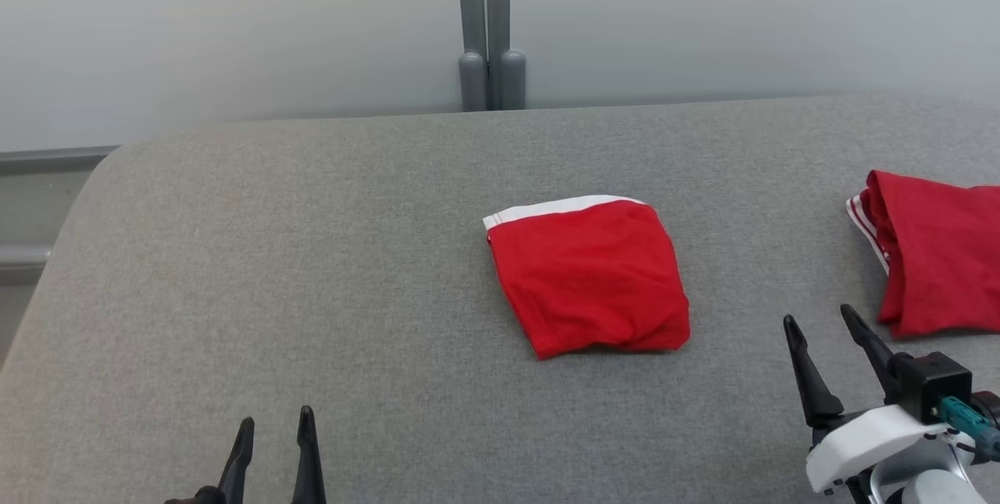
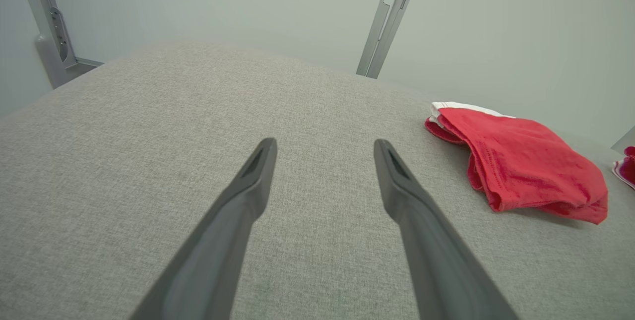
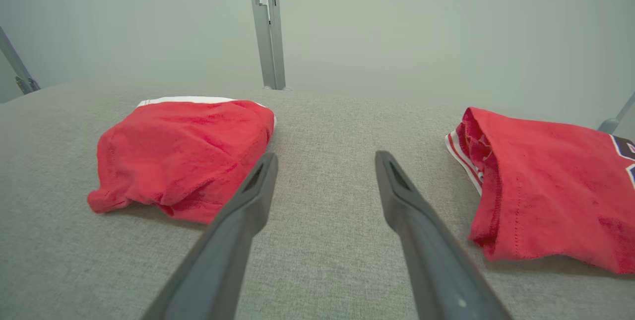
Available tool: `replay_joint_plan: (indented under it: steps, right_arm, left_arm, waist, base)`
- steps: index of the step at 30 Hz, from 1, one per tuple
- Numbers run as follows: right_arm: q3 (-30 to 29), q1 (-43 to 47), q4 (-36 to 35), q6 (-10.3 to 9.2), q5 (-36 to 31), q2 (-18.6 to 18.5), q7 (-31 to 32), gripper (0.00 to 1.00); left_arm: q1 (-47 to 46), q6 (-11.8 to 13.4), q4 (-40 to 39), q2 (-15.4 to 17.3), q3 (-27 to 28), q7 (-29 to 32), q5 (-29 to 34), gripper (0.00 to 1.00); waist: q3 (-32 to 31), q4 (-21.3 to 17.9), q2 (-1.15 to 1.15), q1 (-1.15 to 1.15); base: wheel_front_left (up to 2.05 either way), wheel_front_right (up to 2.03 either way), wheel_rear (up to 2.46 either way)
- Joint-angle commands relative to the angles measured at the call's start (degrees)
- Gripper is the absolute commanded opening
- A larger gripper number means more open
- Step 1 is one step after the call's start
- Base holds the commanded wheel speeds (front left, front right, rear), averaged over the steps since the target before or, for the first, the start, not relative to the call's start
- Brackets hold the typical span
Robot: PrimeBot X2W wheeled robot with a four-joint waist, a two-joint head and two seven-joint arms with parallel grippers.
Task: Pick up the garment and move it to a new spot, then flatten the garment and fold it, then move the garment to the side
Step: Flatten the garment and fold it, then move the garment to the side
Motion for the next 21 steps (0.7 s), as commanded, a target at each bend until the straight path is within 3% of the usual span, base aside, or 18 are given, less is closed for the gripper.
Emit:
replay_joint_plan:
  steps: [1,9,21]
  right_arm:
    - [-1.0,1.2,-1.4,0.00,-0.5,0.7,-0.3,1.00]
    - [-6.2,7.2,-3.8,-0.02,-0.9,2.2,-0.3,1.00]
    - [-5.9,5.0,-4.2,-0.02,0.4,4.3,-0.3,1.00]
  left_arm:
    - [1.1,-0.6,0.2,0.1,0.8,-0.2,1.1,1.00]
    - [2.1,-1.9,1.1,0.1,4.6,-0.2,2.0,1.00]
    - [1.3,-2.2,0.5,0.1,4.7,-0.2,2.1,1.00]
  waist:
    - [-2.1,-2.2,0.00,0.00]
    - [-3.6,-2.3,0.00,0.00]
    - [-2.5,-1.9,0.00,0.00]
  base:
    - [0.00,0.00,0.00]
    - [0.00,0.00,0.00]
    - [0.00,0.00,0.00]
